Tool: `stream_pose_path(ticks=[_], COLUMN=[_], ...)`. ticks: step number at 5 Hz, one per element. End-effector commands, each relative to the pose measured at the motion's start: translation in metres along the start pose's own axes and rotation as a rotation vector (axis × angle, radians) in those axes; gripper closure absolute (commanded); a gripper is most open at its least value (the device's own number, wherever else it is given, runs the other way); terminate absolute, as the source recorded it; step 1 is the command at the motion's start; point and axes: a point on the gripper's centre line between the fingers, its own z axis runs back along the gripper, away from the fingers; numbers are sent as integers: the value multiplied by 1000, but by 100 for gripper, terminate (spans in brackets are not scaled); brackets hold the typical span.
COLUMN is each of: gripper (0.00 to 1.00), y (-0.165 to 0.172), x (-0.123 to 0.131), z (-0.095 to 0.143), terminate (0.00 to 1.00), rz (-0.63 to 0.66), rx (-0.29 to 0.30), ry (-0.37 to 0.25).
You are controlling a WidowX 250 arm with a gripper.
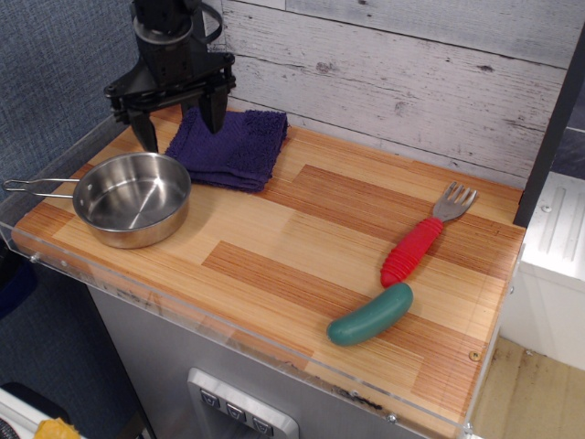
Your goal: Put the pot in front of the cloth.
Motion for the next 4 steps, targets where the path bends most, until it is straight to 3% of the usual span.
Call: stream_pose_path(ticks=[1,4], gripper=[0,0], y=[9,16], x=[-26,-27], z=[6,-21], terminate=[0,0], rz=[-56,-69], rx=[-11,61], ry=[-28,-10])
